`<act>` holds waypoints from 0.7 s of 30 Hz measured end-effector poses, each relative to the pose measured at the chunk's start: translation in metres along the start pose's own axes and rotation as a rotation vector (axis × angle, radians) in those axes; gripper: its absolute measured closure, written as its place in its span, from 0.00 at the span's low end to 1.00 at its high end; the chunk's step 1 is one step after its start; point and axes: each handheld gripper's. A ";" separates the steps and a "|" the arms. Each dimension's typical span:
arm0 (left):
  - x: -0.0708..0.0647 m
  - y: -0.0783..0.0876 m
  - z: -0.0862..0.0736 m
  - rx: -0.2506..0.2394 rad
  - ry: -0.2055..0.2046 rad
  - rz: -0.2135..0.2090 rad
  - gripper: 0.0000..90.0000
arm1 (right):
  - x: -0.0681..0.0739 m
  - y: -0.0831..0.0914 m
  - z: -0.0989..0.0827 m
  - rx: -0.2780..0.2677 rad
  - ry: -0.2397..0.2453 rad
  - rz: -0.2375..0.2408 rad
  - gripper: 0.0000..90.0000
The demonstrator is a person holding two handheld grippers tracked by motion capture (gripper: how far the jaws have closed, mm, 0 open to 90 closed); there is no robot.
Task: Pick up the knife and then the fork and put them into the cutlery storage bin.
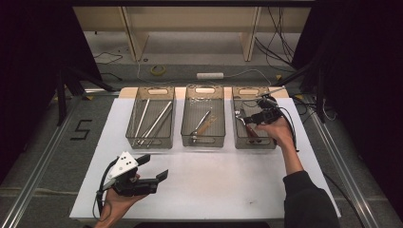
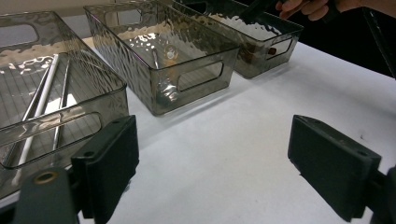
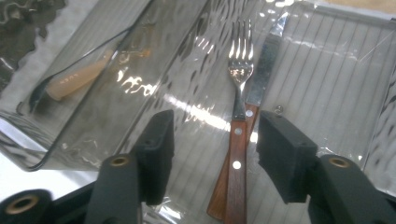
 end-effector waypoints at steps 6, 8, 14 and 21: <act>0.000 0.000 0.000 0.000 0.000 0.000 0.18 | 0.008 0.013 -0.001 -0.047 0.025 0.008 0.46; 0.000 0.000 0.000 -0.001 0.001 0.001 0.18 | 0.012 0.018 -0.002 -0.067 0.041 0.012 0.46; 0.000 0.000 0.000 -0.001 0.001 0.001 0.18 | 0.027 0.029 -0.007 -0.116 0.086 0.036 0.43; 0.000 0.000 0.000 -0.002 0.004 0.001 0.18 | 0.040 0.039 -0.018 -0.163 0.115 0.057 0.40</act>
Point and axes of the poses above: each handheld gripper's, and its own axes: y roughly backward along the jaws, z roughly out of its top, x roughly to its left, and after that the axes turned 12 degrees about y, right-handed
